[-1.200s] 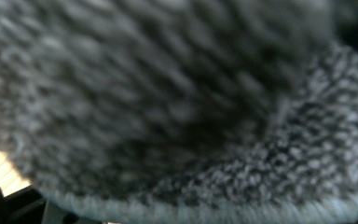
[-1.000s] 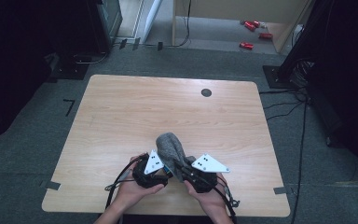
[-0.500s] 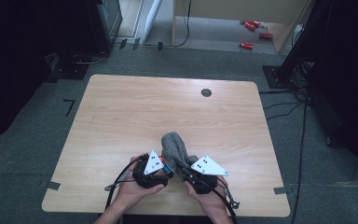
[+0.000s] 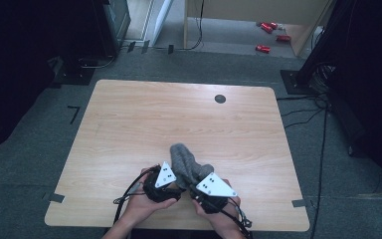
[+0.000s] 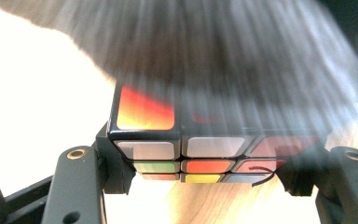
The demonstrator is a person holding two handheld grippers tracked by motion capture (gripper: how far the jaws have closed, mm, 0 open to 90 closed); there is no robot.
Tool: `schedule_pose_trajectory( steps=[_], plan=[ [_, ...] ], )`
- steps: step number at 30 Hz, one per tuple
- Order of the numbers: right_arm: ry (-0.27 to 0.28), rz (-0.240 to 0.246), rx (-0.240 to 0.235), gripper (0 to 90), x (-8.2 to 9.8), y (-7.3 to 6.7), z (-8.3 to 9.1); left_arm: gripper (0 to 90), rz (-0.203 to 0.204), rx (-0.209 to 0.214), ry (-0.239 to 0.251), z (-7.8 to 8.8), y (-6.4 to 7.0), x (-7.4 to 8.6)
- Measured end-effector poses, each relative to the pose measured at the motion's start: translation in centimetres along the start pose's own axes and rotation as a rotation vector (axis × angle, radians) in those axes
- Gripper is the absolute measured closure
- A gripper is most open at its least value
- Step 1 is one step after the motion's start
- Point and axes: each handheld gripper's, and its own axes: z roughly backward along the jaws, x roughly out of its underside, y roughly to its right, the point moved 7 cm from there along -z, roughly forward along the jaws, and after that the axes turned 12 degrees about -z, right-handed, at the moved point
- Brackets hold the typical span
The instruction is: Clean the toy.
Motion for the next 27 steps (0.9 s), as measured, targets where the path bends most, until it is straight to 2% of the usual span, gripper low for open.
schedule_pose_trajectory(
  steps=[2,3,5,8,9,11,13,14,16,18,22,24,26,27],
  plan=[
    [-0.018,0.029,-0.012,76.5,0.4,-1.2,-0.4,34.9,0.001,0.003,-0.005,-0.1,0.2,0.1],
    [-0.019,0.03,-0.015,76.5,0.5,-1.3,-0.5,34.9,0.003,0.008,-0.007,-0.1,0.2,0.2],
    [-0.016,-0.017,-0.023,76.5,0.3,-0.5,-0.5,34.9,0.002,0.011,-0.005,0.0,0.2,0.2],
    [0.003,-0.088,0.028,76.4,-0.2,1.6,0.0,34.9,0.008,0.016,0.009,0.2,0.1,0.1],
    [0.005,-0.093,0.036,76.4,-0.3,1.8,0.2,34.9,0.016,0.018,0.014,0.2,0.1,0.1],
    [0.013,-0.069,0.02,76.0,-0.5,1.3,0.5,34.9,0.022,0.019,0.014,0.1,0.0,0.0],
    [0.01,-0.033,-0.029,75.6,-0.4,-0.2,0.5,34.9,0.012,0.022,0.009,0.0,0.3,0.0],
    [0.005,-0.008,-0.033,75.4,-0.3,-0.7,0.3,34.9,0.007,0.023,0.009,-0.1,0.5,0.0],
    [-0.011,0.004,-0.035,75.4,0.1,-1.3,-0.1,34.9,-0.003,0.016,0.007,0.0,0.5,-0.1],
    [-0.01,-0.021,-0.023,75.6,0.0,-0.6,-0.3,34.9,-0.006,0.008,0.006,0.1,0.3,0.0],
    [0.003,-0.09,0.044,75.6,-0.4,1.7,0.1,34.9,0.014,0.002,0.016,0.2,-0.1,0.1],
    [-0.001,-0.098,0.035,74.6,-0.4,1.2,0.4,34.9,0.032,0.012,0.028,0.1,-0.1,-0.1],
    [-0.01,-0.065,-0.004,73.8,-0.4,-0.3,0.2,34.8,0.029,0.017,0.03,0.0,0.1,-0.2],
    [-0.017,-0.044,-0.006,73.7,-0.3,-1.0,0.0,34.8,0.022,0.016,0.028,0.0,0.2,-0.2]
  ],
)
